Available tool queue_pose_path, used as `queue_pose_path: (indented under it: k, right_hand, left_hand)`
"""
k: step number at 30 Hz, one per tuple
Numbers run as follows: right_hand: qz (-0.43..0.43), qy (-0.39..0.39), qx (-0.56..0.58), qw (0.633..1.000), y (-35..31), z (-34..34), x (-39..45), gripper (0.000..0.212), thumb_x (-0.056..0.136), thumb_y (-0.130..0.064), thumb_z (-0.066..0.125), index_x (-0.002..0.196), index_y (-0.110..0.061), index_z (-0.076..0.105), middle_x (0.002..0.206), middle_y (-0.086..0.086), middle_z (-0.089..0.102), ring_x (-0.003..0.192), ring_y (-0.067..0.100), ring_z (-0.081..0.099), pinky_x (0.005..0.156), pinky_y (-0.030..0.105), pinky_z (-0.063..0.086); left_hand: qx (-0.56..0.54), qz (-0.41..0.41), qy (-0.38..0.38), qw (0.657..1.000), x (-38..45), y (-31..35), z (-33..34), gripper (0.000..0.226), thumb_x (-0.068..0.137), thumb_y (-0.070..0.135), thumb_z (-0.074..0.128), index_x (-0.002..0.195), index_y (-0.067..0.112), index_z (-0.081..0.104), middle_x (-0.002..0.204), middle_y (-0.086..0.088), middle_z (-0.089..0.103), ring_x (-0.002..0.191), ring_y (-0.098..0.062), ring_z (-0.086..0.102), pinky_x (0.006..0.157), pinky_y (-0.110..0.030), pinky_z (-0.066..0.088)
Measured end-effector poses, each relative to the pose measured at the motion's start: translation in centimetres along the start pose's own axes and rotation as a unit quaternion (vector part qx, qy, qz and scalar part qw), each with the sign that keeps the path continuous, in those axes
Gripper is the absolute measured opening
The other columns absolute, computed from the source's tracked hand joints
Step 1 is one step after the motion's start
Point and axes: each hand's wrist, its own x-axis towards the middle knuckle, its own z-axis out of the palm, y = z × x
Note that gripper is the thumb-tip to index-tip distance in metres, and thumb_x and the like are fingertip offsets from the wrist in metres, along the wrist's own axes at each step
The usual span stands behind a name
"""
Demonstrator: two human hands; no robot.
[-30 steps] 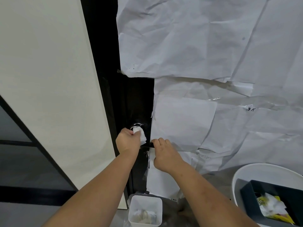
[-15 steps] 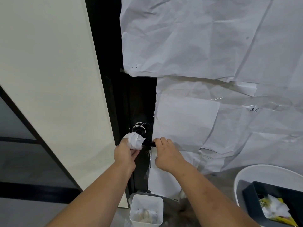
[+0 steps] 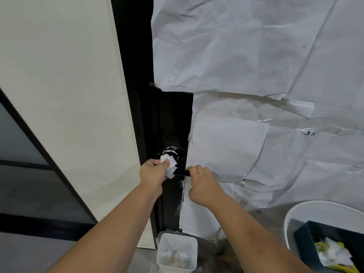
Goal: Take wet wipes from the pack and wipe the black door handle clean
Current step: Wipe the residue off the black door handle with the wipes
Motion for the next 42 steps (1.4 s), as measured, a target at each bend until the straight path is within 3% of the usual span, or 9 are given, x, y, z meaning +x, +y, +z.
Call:
queue_pose_path:
  k: [7,11,16,22,25,29,34,39,42]
  right_hand:
    - [-0.003,0.004,0.0,1.0,0.0,0.2,0.0,0.055,0.073,-0.009,0.046,0.127,-0.017,0.039,0.116,0.001,0.043,0.103,0.022,0.038,0.087,0.04,0.046]
    - [-0.002,0.007,-0.001,1.0,0.0,0.2,0.0,0.051,0.075,-0.01,0.047,0.125,-0.017,0.04,0.114,0.001,0.044,0.101,0.022,0.037,0.085,0.04,0.046]
    - [0.001,0.007,-0.008,1.0,0.0,0.2,0.0,0.053,0.073,-0.01,0.048,0.125,-0.018,0.04,0.114,0.001,0.044,0.102,0.022,0.038,0.085,0.04,0.047]
    - [-0.002,0.006,-0.011,1.0,0.0,0.1,-0.1,0.056,0.073,-0.009,0.049,0.127,-0.018,0.038,0.116,0.001,0.043,0.103,0.022,0.039,0.086,0.038,0.048]
    - [-0.007,0.005,-0.013,1.0,0.1,0.1,-0.1,0.057,0.073,-0.009,0.049,0.129,-0.017,0.038,0.116,0.001,0.043,0.104,0.022,0.039,0.086,0.038,0.048]
    - [-0.014,0.003,-0.015,1.0,0.2,0.1,-0.1,0.059,0.073,-0.009,0.05,0.131,-0.016,0.037,0.118,0.002,0.043,0.104,0.022,0.039,0.086,0.037,0.047]
    - [-0.02,0.001,-0.011,1.0,0.4,-0.1,-0.1,0.063,0.074,-0.008,0.05,0.135,-0.016,0.036,0.121,0.003,0.043,0.107,0.023,0.039,0.087,0.039,0.047]
    - [-0.018,-0.002,-0.003,1.0,0.3,-0.4,-0.3,0.067,0.073,-0.008,0.05,0.137,-0.017,0.034,0.124,0.002,0.043,0.11,0.023,0.039,0.089,0.038,0.047]
    - [-0.019,-0.008,-0.003,1.0,0.2,-0.6,-0.4,0.068,0.074,-0.008,0.051,0.139,-0.018,0.032,0.125,0.002,0.042,0.111,0.022,0.038,0.091,0.038,0.046]
  left_hand:
    - [0.061,-0.011,0.041,0.997,-0.2,-3.8,-3.0,0.006,0.09,0.013,0.066,0.089,0.008,0.063,0.093,-0.015,0.066,0.084,-0.029,0.062,0.08,-0.041,0.052]
    - [0.108,0.089,0.045,0.989,-1.8,-4.2,-2.2,0.009,0.096,0.015,0.059,0.1,0.013,0.067,0.082,0.001,0.064,0.085,-0.021,0.059,0.078,-0.028,0.045]
    - [0.12,0.201,0.077,0.969,-2.0,-1.6,-1.4,0.031,0.095,0.011,0.062,0.125,0.016,0.067,0.106,0.005,0.068,0.096,-0.008,0.062,0.09,-0.013,0.042]
    - [0.268,0.412,0.075,0.868,-0.3,0.6,-1.1,0.029,0.096,0.006,0.057,0.123,0.007,0.067,0.121,0.0,0.061,0.105,0.0,0.052,0.09,0.006,0.029]
    - [0.324,0.437,0.074,0.836,0.7,1.1,-1.0,0.025,0.098,0.013,0.051,0.115,0.006,0.068,0.116,-0.005,0.064,0.1,-0.014,0.058,0.079,-0.007,0.036]
    - [0.402,0.482,0.072,0.775,2.3,0.1,-1.1,0.02,0.073,-0.008,0.077,0.09,0.002,0.074,0.095,-0.015,0.066,0.068,-0.029,0.066,0.057,-0.035,0.058]
    - [0.489,0.503,0.058,0.71,3.0,-0.3,-1.3,0.024,0.059,-0.006,0.088,0.076,0.004,0.075,0.078,-0.012,0.063,0.045,-0.024,0.057,0.042,-0.025,0.051]
    - [0.541,0.451,0.047,0.708,2.7,-1.0,-1.5,0.034,0.049,-0.018,0.081,0.052,0.008,0.059,0.06,-0.008,0.053,0.033,-0.014,0.031,0.037,-0.016,0.025]
    - [0.555,0.389,0.023,0.735,2.8,-2.7,-2.0,0.032,0.06,-0.016,0.079,0.054,0.004,0.055,0.056,-0.01,0.052,0.037,-0.016,0.032,0.04,-0.019,0.024]
